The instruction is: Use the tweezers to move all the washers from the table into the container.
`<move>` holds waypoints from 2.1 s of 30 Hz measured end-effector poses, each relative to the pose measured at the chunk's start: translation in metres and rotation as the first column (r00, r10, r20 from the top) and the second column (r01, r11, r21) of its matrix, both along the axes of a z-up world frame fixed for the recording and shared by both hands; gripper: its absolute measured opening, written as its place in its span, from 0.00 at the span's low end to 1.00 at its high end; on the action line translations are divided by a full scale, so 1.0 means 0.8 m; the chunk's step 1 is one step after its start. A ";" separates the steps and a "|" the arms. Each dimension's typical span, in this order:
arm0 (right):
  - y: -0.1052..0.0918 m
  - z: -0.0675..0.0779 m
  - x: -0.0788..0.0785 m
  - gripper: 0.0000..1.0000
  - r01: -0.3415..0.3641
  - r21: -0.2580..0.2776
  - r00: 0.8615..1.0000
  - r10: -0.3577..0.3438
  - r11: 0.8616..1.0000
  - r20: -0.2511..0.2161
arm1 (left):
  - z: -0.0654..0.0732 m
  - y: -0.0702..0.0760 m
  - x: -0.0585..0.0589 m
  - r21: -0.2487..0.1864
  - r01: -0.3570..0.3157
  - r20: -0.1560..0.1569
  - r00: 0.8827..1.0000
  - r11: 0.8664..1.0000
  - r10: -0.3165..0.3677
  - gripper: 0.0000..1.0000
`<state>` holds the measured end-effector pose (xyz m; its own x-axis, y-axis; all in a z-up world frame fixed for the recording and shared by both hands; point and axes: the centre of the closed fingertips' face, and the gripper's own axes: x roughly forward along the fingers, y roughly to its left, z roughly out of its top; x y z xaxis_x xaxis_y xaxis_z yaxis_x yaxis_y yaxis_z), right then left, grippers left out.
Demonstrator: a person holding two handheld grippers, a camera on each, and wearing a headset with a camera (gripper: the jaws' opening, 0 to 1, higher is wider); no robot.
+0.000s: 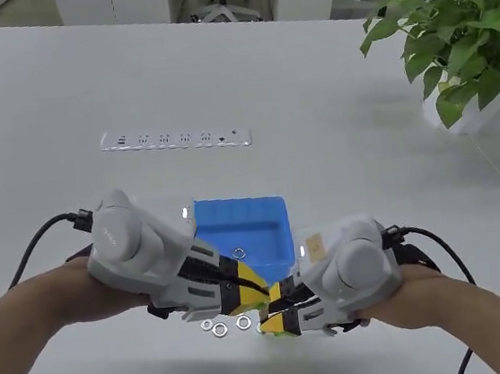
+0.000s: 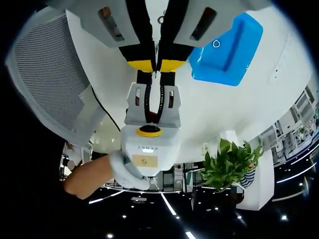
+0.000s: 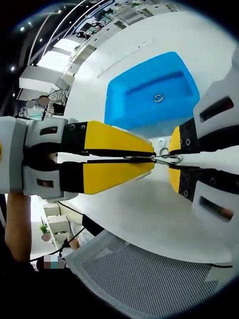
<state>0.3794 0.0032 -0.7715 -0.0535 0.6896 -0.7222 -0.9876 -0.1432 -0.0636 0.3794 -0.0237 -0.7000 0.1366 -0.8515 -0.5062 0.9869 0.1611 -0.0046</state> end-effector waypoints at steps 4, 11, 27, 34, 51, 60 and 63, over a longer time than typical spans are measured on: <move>0.000 0.000 0.001 0.11 -0.004 -0.008 1.000 0.004 1.000 0.007 | 0.000 0.000 0.000 0.001 0.000 0.001 1.000 1.000 0.000 0.05; 0.000 -0.001 0.000 0.10 0.003 -0.006 1.000 -0.003 1.000 -0.005 | 0.000 0.000 0.000 0.001 0.000 -0.003 1.000 1.000 0.000 0.06; -0.001 -0.001 0.002 0.08 0.033 0.000 0.999 -0.033 0.999 -0.014 | -0.002 0.000 0.003 0.000 -0.003 0.003 1.000 1.000 0.003 0.06; 0.001 0.002 0.003 0.08 0.032 0.007 0.999 -0.032 0.999 -0.013 | 0.002 -0.001 0.002 -0.003 -0.012 0.001 1.000 1.000 0.012 0.06; 0.003 0.026 0.007 0.08 0.036 0.038 0.999 -0.036 0.999 -0.001 | 0.010 0.010 0.008 -0.024 -0.054 -0.006 0.999 0.998 0.054 0.18; 0.000 0.042 0.010 0.08 0.031 0.038 0.999 -0.032 0.999 0.011 | 0.013 0.023 0.013 -0.050 -0.121 -0.024 0.992 0.991 0.120 0.36; -0.002 0.048 0.012 0.08 0.022 0.034 1.000 -0.023 0.999 0.016 | 0.018 0.026 0.011 -0.078 -0.141 -0.030 0.990 0.987 0.139 0.40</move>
